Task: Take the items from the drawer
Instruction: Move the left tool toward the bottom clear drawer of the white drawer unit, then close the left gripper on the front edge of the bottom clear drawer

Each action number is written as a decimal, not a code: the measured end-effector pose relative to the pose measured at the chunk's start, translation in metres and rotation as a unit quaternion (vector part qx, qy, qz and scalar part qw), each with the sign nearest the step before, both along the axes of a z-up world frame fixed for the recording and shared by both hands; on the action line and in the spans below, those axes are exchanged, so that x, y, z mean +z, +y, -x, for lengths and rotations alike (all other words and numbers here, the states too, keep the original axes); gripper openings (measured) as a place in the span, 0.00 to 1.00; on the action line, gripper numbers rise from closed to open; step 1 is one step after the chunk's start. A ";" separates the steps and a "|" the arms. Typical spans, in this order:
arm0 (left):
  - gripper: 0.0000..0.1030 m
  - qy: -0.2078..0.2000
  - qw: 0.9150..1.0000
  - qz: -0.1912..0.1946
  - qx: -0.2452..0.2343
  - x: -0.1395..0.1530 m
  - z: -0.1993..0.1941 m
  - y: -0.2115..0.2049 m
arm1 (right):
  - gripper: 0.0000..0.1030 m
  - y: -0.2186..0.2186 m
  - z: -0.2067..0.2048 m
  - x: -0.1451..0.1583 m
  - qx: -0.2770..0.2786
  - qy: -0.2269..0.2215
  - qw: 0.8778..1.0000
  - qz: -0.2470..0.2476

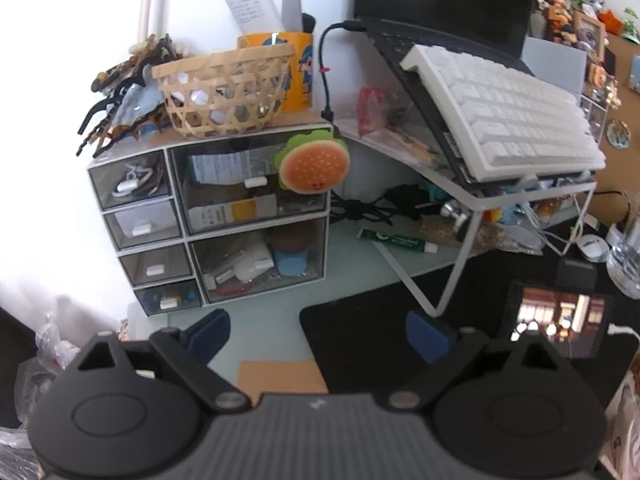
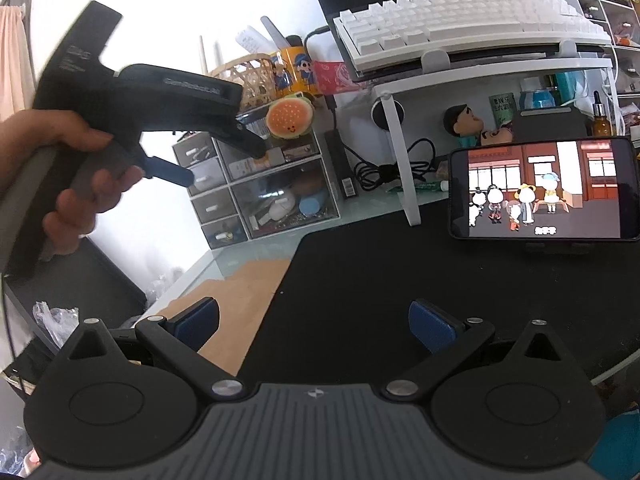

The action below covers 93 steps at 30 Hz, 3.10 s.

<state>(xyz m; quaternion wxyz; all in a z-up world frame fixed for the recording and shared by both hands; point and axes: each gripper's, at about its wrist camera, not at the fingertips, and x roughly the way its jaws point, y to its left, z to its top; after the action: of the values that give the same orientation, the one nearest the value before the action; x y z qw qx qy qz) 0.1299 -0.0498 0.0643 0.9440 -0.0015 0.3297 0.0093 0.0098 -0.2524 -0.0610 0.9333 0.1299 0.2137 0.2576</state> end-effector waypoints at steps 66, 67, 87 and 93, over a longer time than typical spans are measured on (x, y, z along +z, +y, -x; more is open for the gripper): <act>0.51 0.041 0.990 0.041 0.129 -0.066 -0.115 0.037 | 1.00 -0.010 -0.034 -0.007 0.010 0.024 0.999 -0.039; 0.51 0.041 0.990 0.044 0.130 -0.065 -0.116 0.038 | 1.00 -0.011 -0.034 -0.007 0.010 0.024 0.999 -0.040; 0.30 0.044 0.989 0.044 0.134 -0.066 -0.127 0.028 | 1.00 -0.010 -0.031 -0.006 0.017 0.025 0.999 -0.037; 0.20 0.050 0.987 0.030 0.150 -0.066 -0.129 0.026 | 1.00 -0.010 -0.031 -0.007 0.016 0.024 0.999 -0.038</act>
<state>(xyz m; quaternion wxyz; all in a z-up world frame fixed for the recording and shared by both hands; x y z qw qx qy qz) 0.2590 -0.0235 -0.0018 0.9139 -0.0787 0.3724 0.1411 0.0410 -0.2620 -0.0675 0.9179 0.1678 0.2286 0.2776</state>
